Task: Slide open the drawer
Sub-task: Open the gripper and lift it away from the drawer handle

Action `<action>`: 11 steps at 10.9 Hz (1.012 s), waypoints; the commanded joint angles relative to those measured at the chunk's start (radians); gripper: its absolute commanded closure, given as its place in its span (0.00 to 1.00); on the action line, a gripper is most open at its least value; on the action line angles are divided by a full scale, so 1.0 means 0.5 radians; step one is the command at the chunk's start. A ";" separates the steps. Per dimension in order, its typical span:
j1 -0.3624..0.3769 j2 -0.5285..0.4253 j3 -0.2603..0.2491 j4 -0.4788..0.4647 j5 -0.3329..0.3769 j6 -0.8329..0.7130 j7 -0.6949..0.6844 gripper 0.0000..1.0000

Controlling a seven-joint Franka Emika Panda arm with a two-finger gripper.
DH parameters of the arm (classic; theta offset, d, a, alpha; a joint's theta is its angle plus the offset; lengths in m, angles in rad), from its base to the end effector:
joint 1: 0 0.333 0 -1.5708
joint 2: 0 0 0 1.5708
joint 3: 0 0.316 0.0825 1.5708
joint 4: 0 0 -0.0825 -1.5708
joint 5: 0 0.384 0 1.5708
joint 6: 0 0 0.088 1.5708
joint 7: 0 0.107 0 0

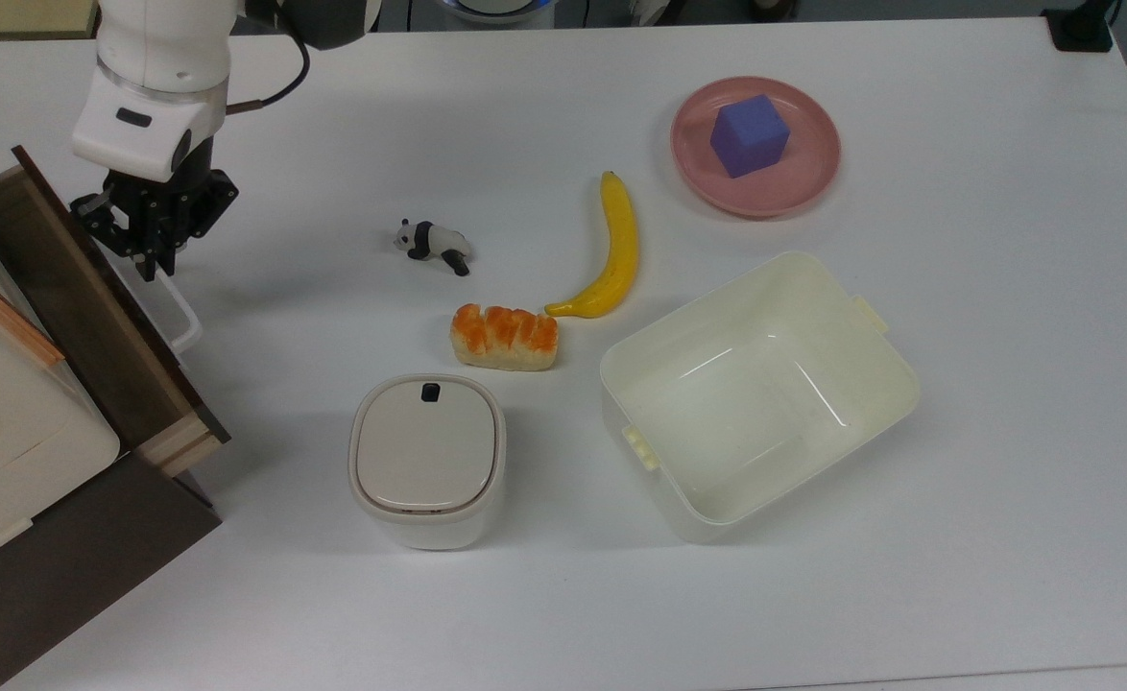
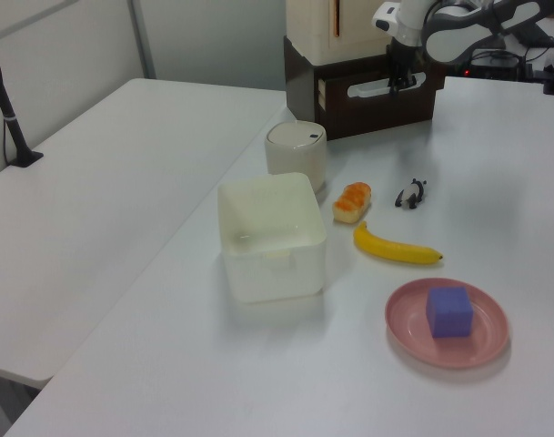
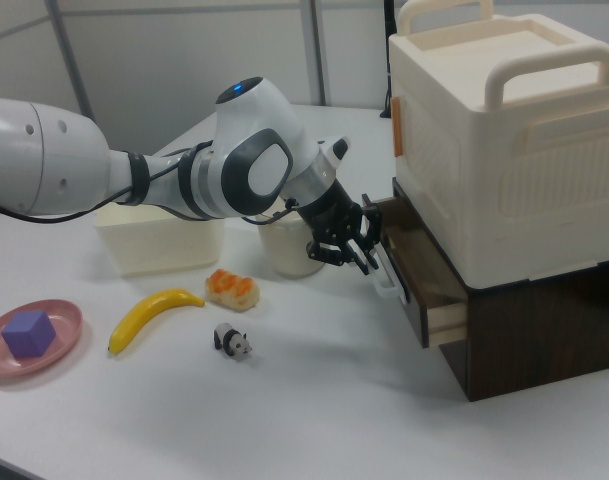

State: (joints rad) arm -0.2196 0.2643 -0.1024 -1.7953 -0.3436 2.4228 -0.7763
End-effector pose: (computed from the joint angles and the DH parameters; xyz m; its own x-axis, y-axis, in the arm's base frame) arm 0.6275 -0.2053 0.4413 0.7774 0.6290 -0.0043 0.5639 -0.6938 0.4480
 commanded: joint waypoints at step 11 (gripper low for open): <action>0.145 -0.200 0.115 0.101 0.260 -0.582 0.324 0.00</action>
State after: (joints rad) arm -0.1704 0.2049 -0.0841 -1.8038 -0.2953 2.3007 -0.7136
